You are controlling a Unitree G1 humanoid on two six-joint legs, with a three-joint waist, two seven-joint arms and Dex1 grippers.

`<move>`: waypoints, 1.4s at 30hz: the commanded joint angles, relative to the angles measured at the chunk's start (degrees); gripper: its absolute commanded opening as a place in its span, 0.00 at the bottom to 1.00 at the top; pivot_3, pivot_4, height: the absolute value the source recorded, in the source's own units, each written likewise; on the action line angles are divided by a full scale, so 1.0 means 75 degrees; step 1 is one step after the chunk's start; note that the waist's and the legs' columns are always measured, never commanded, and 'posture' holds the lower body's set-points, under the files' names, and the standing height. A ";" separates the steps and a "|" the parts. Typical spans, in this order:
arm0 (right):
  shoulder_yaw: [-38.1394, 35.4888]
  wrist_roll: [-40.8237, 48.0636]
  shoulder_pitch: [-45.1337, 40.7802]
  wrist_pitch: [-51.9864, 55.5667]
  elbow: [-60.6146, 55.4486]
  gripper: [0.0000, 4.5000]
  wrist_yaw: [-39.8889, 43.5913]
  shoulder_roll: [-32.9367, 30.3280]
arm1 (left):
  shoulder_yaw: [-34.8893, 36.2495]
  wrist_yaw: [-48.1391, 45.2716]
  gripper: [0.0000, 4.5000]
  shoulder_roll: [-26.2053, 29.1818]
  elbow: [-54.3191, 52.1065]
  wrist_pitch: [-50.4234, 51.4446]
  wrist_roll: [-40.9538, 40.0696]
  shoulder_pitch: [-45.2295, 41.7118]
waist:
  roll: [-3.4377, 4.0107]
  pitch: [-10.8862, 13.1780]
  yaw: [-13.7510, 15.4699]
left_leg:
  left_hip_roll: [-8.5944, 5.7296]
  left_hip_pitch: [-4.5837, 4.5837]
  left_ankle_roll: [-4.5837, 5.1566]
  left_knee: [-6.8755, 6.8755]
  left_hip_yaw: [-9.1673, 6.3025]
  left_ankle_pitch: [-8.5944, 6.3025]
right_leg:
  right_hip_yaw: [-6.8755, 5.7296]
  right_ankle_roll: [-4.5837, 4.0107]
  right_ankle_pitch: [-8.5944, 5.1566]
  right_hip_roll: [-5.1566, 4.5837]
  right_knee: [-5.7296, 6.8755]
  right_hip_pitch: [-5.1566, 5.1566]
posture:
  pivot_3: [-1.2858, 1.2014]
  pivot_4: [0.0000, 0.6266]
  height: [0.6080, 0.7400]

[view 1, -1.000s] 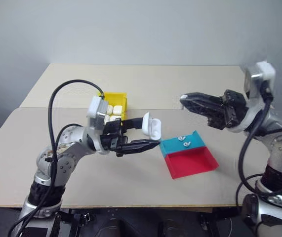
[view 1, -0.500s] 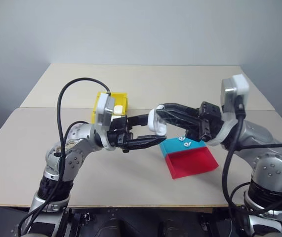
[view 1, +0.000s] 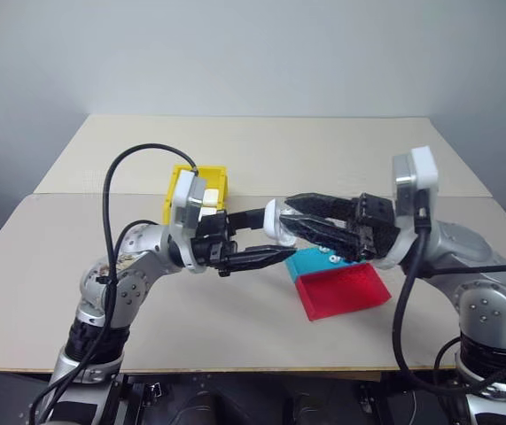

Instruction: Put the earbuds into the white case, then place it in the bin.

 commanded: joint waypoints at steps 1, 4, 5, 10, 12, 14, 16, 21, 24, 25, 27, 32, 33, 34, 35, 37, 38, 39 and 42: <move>0.0149 -0.0062 -0.0005 -0.0174 -0.0064 0.88 0.0109 -0.0145 | 0.0164 0.0027 0.62 -0.0043 -0.0325 -0.0106 -0.0081 -0.0105 | 0.0000 0.0000 -0.0001 | 0.0000 0.0000 0.0000 0.0000 0.0000 0.0000 | 0.0000 0.0000 0.0000 0.0000 0.0000 0.0000 | 0.52 0.24 1.00; -0.0036 -0.0002 -0.0249 -0.0229 0.0229 0.96 0.0072 -0.0227 | 0.0174 0.0037 0.62 -0.0029 -0.0331 -0.0108 -0.0073 -0.0099 | 0.0000 0.0000 -0.0001 | 0.0000 0.0000 0.0000 0.0000 0.0000 0.0000 | 0.0000 0.0000 0.0000 0.0000 0.0000 0.0000 | 0.52 0.24 1.00; -0.0139 0.0005 -0.0374 -0.0238 0.0391 0.96 0.0044 -0.0279 | 0.0182 0.0045 0.62 -0.0005 -0.0351 -0.0107 -0.0059 -0.0075 | 0.0000 0.0000 -0.0001 | 0.0000 0.0000 0.0000 0.0001 0.0000 0.0000 | 0.0000 0.0000 0.0000 0.0000 0.0000 0.0000 | 0.52 0.24 1.00; 0.0192 -0.0996 -0.1551 -0.0482 0.1778 0.96 0.1082 -0.1626 | 0.0376 -0.0031 0.62 0.0260 -0.0480 -0.0071 -0.0127 0.0172 | 0.0004 0.0003 -0.0003 | 0.0000 -0.0001 0.0001 -0.0001 0.0006 0.0000 | 0.0004 0.0000 0.0000 -0.0001 -0.0002 -0.0005 | 0.52 0.24 1.00; 0.1060 -0.2051 -0.2286 -0.0908 0.2541 0.96 0.1803 -0.2218 | 0.0419 -0.0070 0.62 0.0332 -0.0528 -0.0091 -0.0135 0.0290 | 0.0005 0.0003 -0.0034 | 0.0000 0.0000 0.0003 -0.0005 0.0009 -0.0002 | 0.0005 0.0000 0.0000 -0.0001 -0.0006 -0.0008 | 0.52 0.24 1.00; 0.2473 -0.3752 -0.3090 -0.1956 0.3508 0.96 0.2687 -0.2624 | 0.0434 -0.0056 0.62 0.0356 -0.0609 -0.0128 -0.0133 0.0418 | 0.0004 0.0003 -0.0060 | 0.0003 0.0004 0.0003 -0.0015 0.0012 -0.0001 | 0.0007 0.0000 0.0000 0.0003 -0.0010 -0.0010 | 0.52 0.24 1.00; 0.3598 -0.5133 -0.3668 -0.3069 0.4466 0.96 0.3551 -0.2755 | 0.0442 0.0023 0.62 0.0328 -0.0718 -0.0184 -0.0108 0.0540 | 0.0004 0.0003 -0.0109 | 0.0002 0.0004 0.0002 -0.0018 0.0015 -0.0001 | 0.0012 0.0000 -0.0001 0.0004 -0.0011 -0.0013 | 0.52 0.24 1.00; 0.5405 -0.7339 -0.4722 -0.6120 0.7147 0.96 0.5460 -0.2265 | 0.0601 0.0515 0.62 0.0213 -0.1270 -0.0243 -0.0160 0.1102 | 0.0003 0.0005 -0.0161 | 0.0001 -0.0005 -0.0001 -0.0018 0.0016 0.0001 | 0.0010 0.0001 -0.0001 0.0001 -0.0022 -0.0015 | 0.52 0.24 1.00; 0.5836 -0.8070 -0.5148 -0.7844 0.8600 0.92 0.5963 -0.1861 | 0.0690 0.0710 0.62 0.0219 -0.1485 -0.0283 -0.0143 0.1347 | 0.0003 0.0007 -0.0166 | 0.0000 -0.0012 -0.0043 -0.0015 0.0021 0.0025 | 0.0010 0.0001 0.0000 -0.0003 -0.0026 -0.0022 | 0.52 0.24 1.00; 0.5966 -0.8372 -0.5307 -0.8315 0.9110 0.87 0.5933 -0.1677 | 0.0727 0.0754 0.62 0.0239 -0.1551 -0.0284 -0.0164 0.1417 | 0.0005 0.0007 -0.0176 | 0.0000 -0.0016 -0.0045 -0.0014 0.0019 0.0027 | 0.0006 0.0002 0.0000 -0.0003 -0.0026 -0.0020 | 0.52 0.24 1.00; 0.6116 -0.8843 -0.5565 -0.9008 0.9976 0.73 0.5791 -0.1331 | 0.0792 0.0810 0.62 0.0277 -0.1639 -0.0282 -0.0195 0.1514 | 0.0006 0.0008 -0.0179 | 0.0002 -0.0016 -0.0058 -0.0005 0.0020 0.0034 | 0.0004 0.0001 0.0000 -0.0003 -0.0019 -0.0021 | 0.52 0.24 1.00; 0.6259 -0.9613 -0.5958 -1.0215 1.1542 0.61 0.5591 -0.0701 | 0.0880 0.0933 0.62 0.0330 -0.1834 -0.0297 -0.0200 0.1667 | 0.0007 0.0008 -0.0180 | 0.0008 -0.0003 -0.0072 -0.0010 0.0018 0.0042 | 0.0002 0.0000 0.0000 0.0003 -0.0007 -0.0016 | 0.52 0.24 1.00; 0.6260 -0.9703 -0.6004 -1.0397 1.1730 0.61 0.5646 -0.0639 | 0.0886 0.0964 0.62 0.0334 -0.1876 -0.0293 -0.0202 0.1688 | 0.0008 0.0009 -0.0173 | 0.0007 -0.0003 -0.0074 -0.0010 0.0018 0.0043 | 0.0003 -0.0001 0.0000 0.0003 -0.0006 -0.0016 | 0.52 0.24 1.00; 0.6242 -0.9764 -0.6030 -1.0558 1.1881 0.61 0.5708 -0.0577 | 0.0901 0.0996 0.62 0.0340 -0.1922 -0.0290 -0.0205 0.1715 | 0.0009 0.0010 -0.0170 | 0.0007 -0.0004 -0.0074 -0.0010 0.0018 0.0044 | 0.0003 -0.0001 0.0001 0.0003 -0.0007 -0.0016 | 0.52 0.24 1.00; 0.6213 -0.9810 -0.6046 -1.0666 1.2010 0.61 0.5752 -0.0516 | 0.0909 0.1028 0.62 0.0343 -0.1962 -0.0284 -0.0209 0.1736 | 0.0009 0.0010 -0.0176 | 0.0006 -0.0004 -0.0074 -0.0010 0.0019 0.0044 | 0.0003 -0.0001 0.0001 0.0001 -0.0009 -0.0016 | 0.52 0.24 1.00; 0.6178 -0.9926 -0.6070 -1.0869 1.2246 0.61 0.5775 -0.0400 | 0.0914 0.1090 0.62 0.0357 -0.2039 -0.0273 -0.0220 0.1779 | 0.0010 0.0010 -0.0178 | 0.0007 -0.0004 -0.0075 -0.0011 0.0021 0.0044 | 0.0005 -0.0001 0.0001 0.0001 -0.0011 -0.0016 | 0.52 0.24 1.00; 0.6208 -1.0051 -0.6093 -1.0963 1.2359 0.61 0.5718 -0.0357 | 0.0914 0.1118 0.62 0.0363 -0.2073 -0.0268 -0.0227 0.1795 | 0.0010 0.0010 -0.0180 | 0.0007 -0.0004 -0.0075 -0.0011 0.0021 0.0044 | 0.0005 -0.0001 0.0001 0.0000 -0.0011 -0.0016 | 0.52 0.24 1.00; 0.6229 -1.0165 -0.6113 -1.1049 1.2470 0.61 0.5637 -0.0314 | 0.0917 0.1141 0.62 0.0371 -0.2099 -0.0262 -0.0238 0.1809 | 0.0010 0.0010 -0.0181 | 0.0007 -0.0004 -0.0077 -0.0010 0.0021 0.0045 | 0.0005 -0.0001 0.0001 0.0001 -0.0009 -0.0016 | 0.52 0.24 1.00; 0.6222 -1.0435 -0.6139 -1.1059 1.2813 0.61 0.5421 -0.0129 | 0.0947 0.1210 0.62 0.0408 -0.2151 -0.0250 -0.0262 0.1833 | 0.0011 0.0010 -0.0186 | 0.0008 0.0001 -0.0081 -0.0011 0.0020 0.0048 | 0.0005 -0.0002 0.0001 0.0002 0.0002 -0.0017 | 0.52 0.24 1.00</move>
